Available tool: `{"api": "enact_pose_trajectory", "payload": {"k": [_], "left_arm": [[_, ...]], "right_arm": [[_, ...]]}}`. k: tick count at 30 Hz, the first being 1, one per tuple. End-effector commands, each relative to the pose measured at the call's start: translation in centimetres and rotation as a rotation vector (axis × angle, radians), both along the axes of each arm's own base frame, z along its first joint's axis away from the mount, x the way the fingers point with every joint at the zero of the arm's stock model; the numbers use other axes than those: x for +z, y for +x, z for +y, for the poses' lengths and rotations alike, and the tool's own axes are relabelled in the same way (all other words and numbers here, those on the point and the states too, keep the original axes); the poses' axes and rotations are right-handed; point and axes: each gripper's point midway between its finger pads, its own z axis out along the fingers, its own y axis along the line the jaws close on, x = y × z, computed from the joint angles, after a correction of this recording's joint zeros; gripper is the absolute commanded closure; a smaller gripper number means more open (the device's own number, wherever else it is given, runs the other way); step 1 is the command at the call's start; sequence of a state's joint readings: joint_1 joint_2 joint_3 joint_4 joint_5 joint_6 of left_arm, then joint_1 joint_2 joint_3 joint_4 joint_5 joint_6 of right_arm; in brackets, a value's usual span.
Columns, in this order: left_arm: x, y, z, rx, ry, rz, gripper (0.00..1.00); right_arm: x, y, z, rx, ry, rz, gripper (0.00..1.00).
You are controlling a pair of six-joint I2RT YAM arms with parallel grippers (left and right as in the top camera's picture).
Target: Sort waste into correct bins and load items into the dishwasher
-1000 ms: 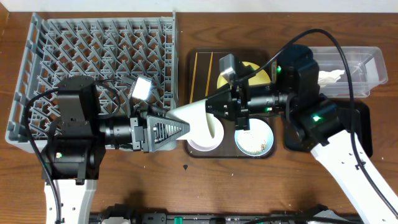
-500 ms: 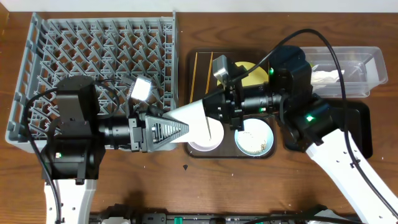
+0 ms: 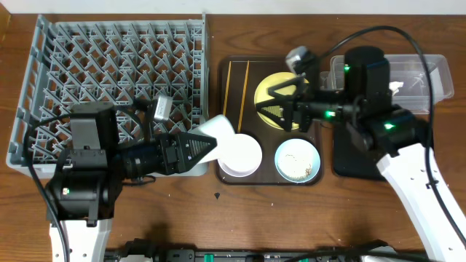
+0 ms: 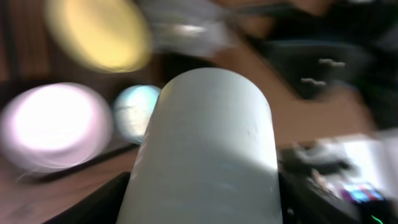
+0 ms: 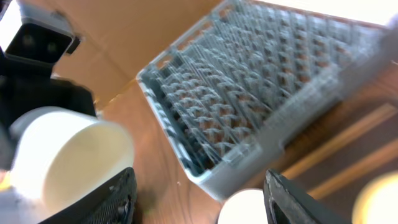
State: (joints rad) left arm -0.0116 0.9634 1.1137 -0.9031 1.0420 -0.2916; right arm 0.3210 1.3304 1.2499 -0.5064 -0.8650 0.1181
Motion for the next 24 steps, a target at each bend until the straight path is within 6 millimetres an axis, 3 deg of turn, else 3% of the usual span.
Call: {"api": "enact_pose_trajectory", "payload": {"k": [1, 7, 13, 19, 24], "left_arm": [[-4.6, 2.4, 6.1, 0.316, 0.378, 0.048, 0.44], [-8.4, 2.2, 13.7, 0.611, 0.685, 0.221, 0.44], [-10.3, 2.3, 19.3, 0.819, 0.804, 0.367, 0.44], [-12.3, 4.1, 22.6, 0.902, 0.853, 0.449, 0.44], [-14.8, 5.6, 23.4, 0.886, 0.871, 0.512, 0.43]], "right_arm": [[0.2, -0.6, -1.4, -0.046, -0.030, 0.017, 0.36], [-2.9, -1.7, -1.9, -0.069, -0.151, 0.096, 0.36], [-3.4, -2.5, -1.2, -0.046, -0.180, 0.098, 0.35], [-3.5, -3.2, -0.3, -0.015, -0.183, 0.101, 0.34], [-3.6, -3.7, 0.2, 0.005, -0.185, 0.101, 0.34]]}}
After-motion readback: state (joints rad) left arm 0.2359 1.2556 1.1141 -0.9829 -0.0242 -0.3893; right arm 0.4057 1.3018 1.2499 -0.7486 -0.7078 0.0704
